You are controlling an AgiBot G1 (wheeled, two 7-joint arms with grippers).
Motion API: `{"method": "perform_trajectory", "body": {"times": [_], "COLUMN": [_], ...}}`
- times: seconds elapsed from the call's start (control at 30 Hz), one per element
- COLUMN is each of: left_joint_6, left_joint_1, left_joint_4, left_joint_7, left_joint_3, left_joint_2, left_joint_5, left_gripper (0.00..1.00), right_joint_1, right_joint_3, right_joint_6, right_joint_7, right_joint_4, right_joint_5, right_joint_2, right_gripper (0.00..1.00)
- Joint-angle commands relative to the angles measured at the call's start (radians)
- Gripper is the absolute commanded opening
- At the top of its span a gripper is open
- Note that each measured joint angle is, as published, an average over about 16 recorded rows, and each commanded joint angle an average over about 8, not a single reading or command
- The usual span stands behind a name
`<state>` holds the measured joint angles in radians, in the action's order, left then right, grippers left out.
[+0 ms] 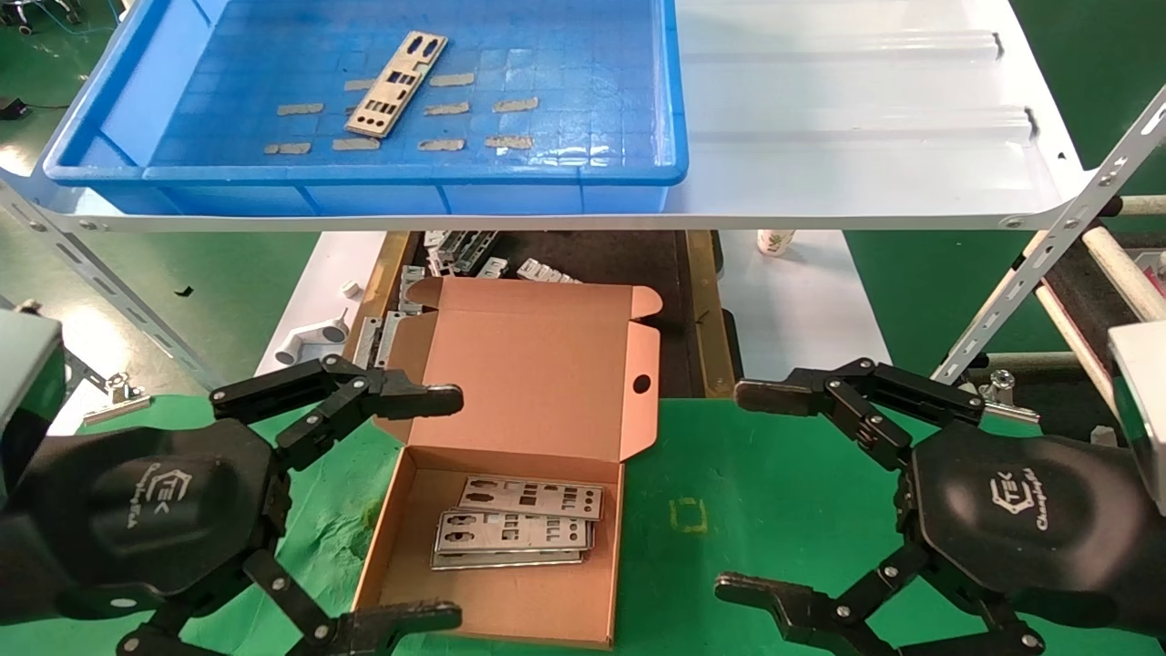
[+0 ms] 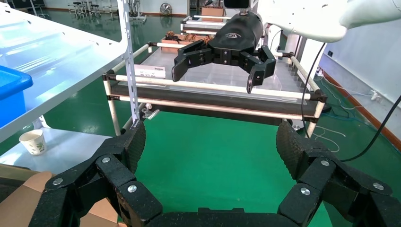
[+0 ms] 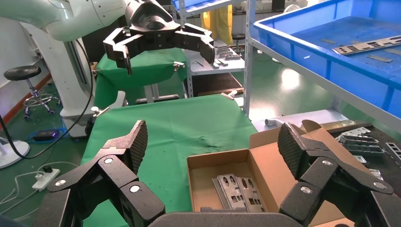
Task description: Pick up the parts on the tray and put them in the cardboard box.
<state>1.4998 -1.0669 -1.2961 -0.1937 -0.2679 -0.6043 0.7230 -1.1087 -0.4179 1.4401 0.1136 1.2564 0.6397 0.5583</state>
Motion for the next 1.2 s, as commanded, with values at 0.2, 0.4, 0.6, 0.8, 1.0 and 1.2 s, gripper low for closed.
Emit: {"method": "perform_trajectory", "body": {"times": [0.2,0.4,0.6,0.8,1.0,1.2], "left_joint_6": [0.001,-0.002,-0.003,-0.004,-0.004,-0.005], "left_joint_1": [0.001,-0.003,-0.005,-0.007,-0.008,-0.008], "left_joint_4": [-0.001,0.006,0.009,0.012,0.013,0.014], "left_joint_7": [0.0,0.003,0.005,0.007,0.008,0.008], "left_joint_3": [0.001,-0.005,-0.009,-0.011,-0.012,-0.013], "left_joint_2": [0.001,-0.003,-0.005,-0.007,-0.007,-0.008], "left_joint_5": [-0.001,0.003,0.006,0.007,0.008,0.008], "left_gripper": [1.0,1.0,1.0,1.0,1.0,1.0], "right_joint_1": [0.0,0.0,0.0,0.0,0.0,0.0], "right_joint_3": [0.0,0.0,0.0,0.0,0.0,0.0], "right_joint_6": [0.0,0.0,0.0,0.0,0.0,0.0], "right_joint_7": [0.0,0.0,0.0,0.0,0.0,0.0], "right_joint_4": [0.0,0.0,0.0,0.0,0.0,0.0], "right_joint_5": [0.0,0.0,0.0,0.0,0.0,0.0], "right_joint_2": [0.0,0.0,0.0,0.0,0.0,0.0], "right_gripper": [1.0,1.0,1.0,1.0,1.0,1.0]}}
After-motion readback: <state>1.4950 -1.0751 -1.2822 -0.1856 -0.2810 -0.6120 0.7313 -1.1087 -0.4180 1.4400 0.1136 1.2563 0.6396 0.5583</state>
